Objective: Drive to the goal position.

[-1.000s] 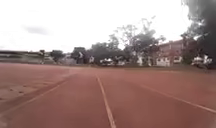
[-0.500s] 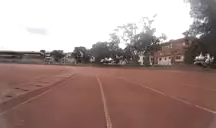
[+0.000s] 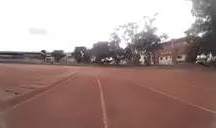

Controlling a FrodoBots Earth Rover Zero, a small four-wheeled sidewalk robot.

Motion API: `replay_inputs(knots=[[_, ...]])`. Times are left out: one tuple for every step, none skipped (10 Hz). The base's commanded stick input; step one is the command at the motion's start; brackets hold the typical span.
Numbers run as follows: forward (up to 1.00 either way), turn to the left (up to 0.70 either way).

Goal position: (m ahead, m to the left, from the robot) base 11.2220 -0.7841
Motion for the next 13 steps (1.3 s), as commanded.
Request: replay_inputs(knots=[[0.7,-0.35],[0.7,-0.35],[0.7,-0.35],[0.7,-0.35],[0.7,-0.35],[0.7,-0.35],[0.7,-0.35],[0.7,-0.35],[0.7,-0.35],[0.7,-0.35],[0.7,-0.26],[0.7,-0.05],[0.7,0.0]])
